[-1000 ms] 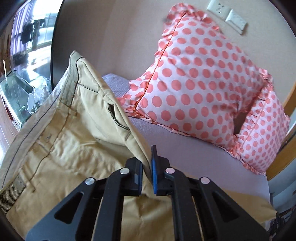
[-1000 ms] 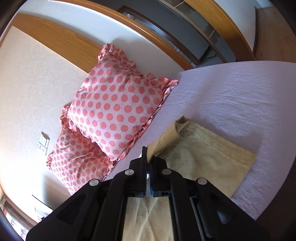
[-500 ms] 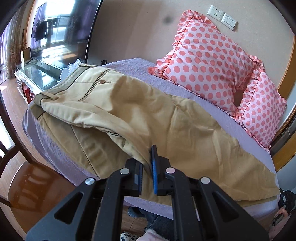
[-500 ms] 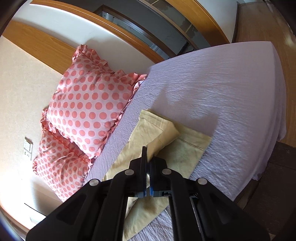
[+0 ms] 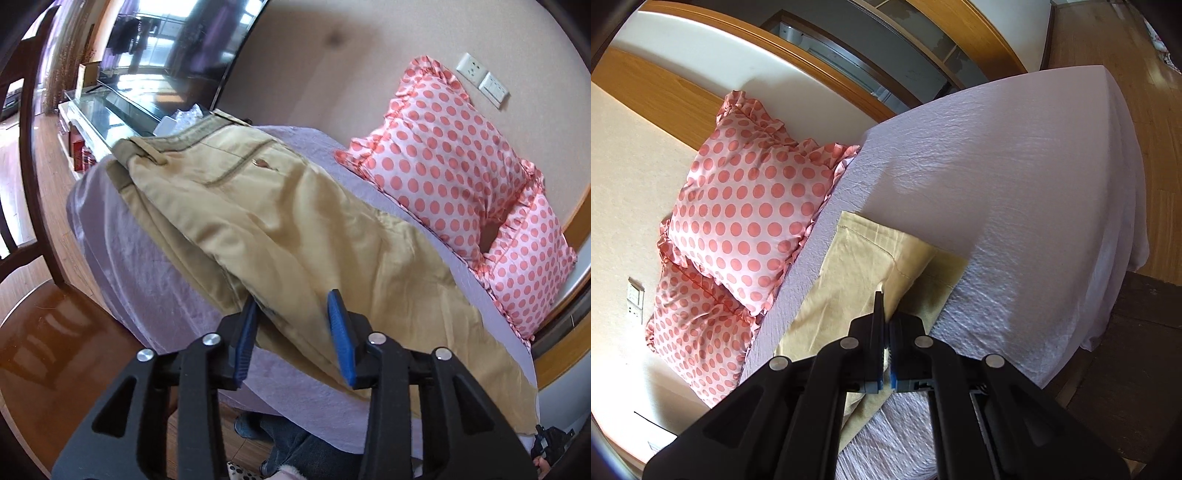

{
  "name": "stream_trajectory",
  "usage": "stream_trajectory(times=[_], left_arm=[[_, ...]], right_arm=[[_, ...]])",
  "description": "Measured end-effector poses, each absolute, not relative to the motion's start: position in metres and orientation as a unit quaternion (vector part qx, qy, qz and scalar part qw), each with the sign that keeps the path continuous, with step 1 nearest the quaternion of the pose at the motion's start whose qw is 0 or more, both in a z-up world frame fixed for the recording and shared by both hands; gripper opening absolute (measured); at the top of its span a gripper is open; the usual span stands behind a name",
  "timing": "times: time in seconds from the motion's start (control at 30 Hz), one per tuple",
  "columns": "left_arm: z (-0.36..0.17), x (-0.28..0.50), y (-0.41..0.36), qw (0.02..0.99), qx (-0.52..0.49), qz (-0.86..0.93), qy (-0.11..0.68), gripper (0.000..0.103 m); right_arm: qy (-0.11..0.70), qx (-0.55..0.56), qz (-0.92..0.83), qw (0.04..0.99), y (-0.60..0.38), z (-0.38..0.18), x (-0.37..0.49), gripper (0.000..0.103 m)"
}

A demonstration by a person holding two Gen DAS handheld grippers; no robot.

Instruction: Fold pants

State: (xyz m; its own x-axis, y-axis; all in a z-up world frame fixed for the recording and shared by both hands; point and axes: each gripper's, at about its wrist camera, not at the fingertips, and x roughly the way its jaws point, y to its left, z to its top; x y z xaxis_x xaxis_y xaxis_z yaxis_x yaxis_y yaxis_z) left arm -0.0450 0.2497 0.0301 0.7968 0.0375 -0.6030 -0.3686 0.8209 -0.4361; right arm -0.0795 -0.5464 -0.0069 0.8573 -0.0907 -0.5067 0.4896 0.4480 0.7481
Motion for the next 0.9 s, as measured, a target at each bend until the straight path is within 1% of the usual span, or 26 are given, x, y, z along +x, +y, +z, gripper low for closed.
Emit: stream_trajectory(times=[0.03,0.1,0.13,0.17,0.2,0.23,0.27,0.3,0.43,0.47,0.5,0.53,0.57,0.6,0.63,0.67,0.77,0.9], left_arm=[[0.032,-0.046,0.258,0.905,-0.283,0.127,0.292,0.045],[0.032,-0.045,0.274,0.899,-0.299,0.143,0.287,0.045],[0.031,-0.043,0.282,0.894,-0.307,0.150,0.289,0.043],[0.029,-0.041,0.289,0.889,-0.314,0.157,0.293,0.040],[0.027,-0.041,0.296,0.885,-0.321,0.163,0.295,0.030],[0.026,-0.042,0.300,0.882,-0.328,0.165,0.296,0.015],[0.025,-0.044,0.304,0.882,-0.331,0.162,0.295,0.011],[0.026,-0.045,0.304,0.883,-0.326,0.163,0.296,0.009],[0.025,-0.044,0.300,0.887,-0.300,0.168,0.308,0.009],[0.026,-0.045,0.300,0.888,-0.299,0.168,0.307,0.011],[0.027,-0.046,0.300,0.888,-0.297,0.172,0.306,0.015],[0.030,-0.050,0.301,0.889,-0.293,0.181,0.302,0.021],[0.035,-0.054,0.302,0.891,-0.285,0.198,0.292,0.028],[0.040,-0.059,0.304,0.894,-0.276,0.215,0.280,0.033],[0.046,-0.064,0.306,0.897,-0.268,0.231,0.266,0.042],[0.053,-0.069,0.307,0.899,-0.262,0.245,0.250,0.047],[0.070,-0.075,0.307,0.908,-0.248,0.259,0.217,0.054],[0.080,-0.064,0.290,0.924,-0.223,0.226,0.212,0.059]], right_arm=[[0.202,0.495,-0.176,0.826,-0.546,-0.008,-0.079,0.002],[0.204,0.495,-0.178,0.826,-0.546,-0.009,-0.078,0.002],[0.204,0.495,-0.179,0.825,-0.546,-0.010,-0.078,0.002],[0.204,0.494,-0.180,0.826,-0.546,-0.010,-0.077,0.002],[0.204,0.492,-0.180,0.827,-0.546,-0.009,-0.077,0.002],[0.205,0.490,-0.182,0.827,-0.545,-0.009,-0.077,0.002],[0.206,0.488,-0.183,0.828,-0.545,-0.009,-0.078,0.002],[0.207,0.487,-0.186,0.828,-0.545,-0.009,-0.078,0.002],[0.221,0.469,-0.195,0.832,-0.543,-0.006,-0.076,0.002],[0.226,0.459,-0.201,0.835,-0.541,-0.003,-0.076,0.002],[0.227,0.451,-0.210,0.837,-0.540,0.000,-0.077,0.006],[0.226,0.447,-0.220,0.837,-0.539,0.004,-0.079,0.011],[0.221,0.443,-0.229,0.838,-0.538,0.008,-0.082,0.029],[0.211,0.437,-0.237,0.841,-0.538,0.013,-0.086,0.050],[0.201,0.428,-0.246,0.846,-0.537,0.018,-0.089,0.055],[0.198,0.417,-0.254,0.850,-0.536,0.022,-0.091,0.055],[0.210,0.406,-0.264,0.849,-0.537,0.021,-0.086,0.055],[0.217,0.409,-0.265,0.846,-0.533,0.009,-0.084,0.052]])
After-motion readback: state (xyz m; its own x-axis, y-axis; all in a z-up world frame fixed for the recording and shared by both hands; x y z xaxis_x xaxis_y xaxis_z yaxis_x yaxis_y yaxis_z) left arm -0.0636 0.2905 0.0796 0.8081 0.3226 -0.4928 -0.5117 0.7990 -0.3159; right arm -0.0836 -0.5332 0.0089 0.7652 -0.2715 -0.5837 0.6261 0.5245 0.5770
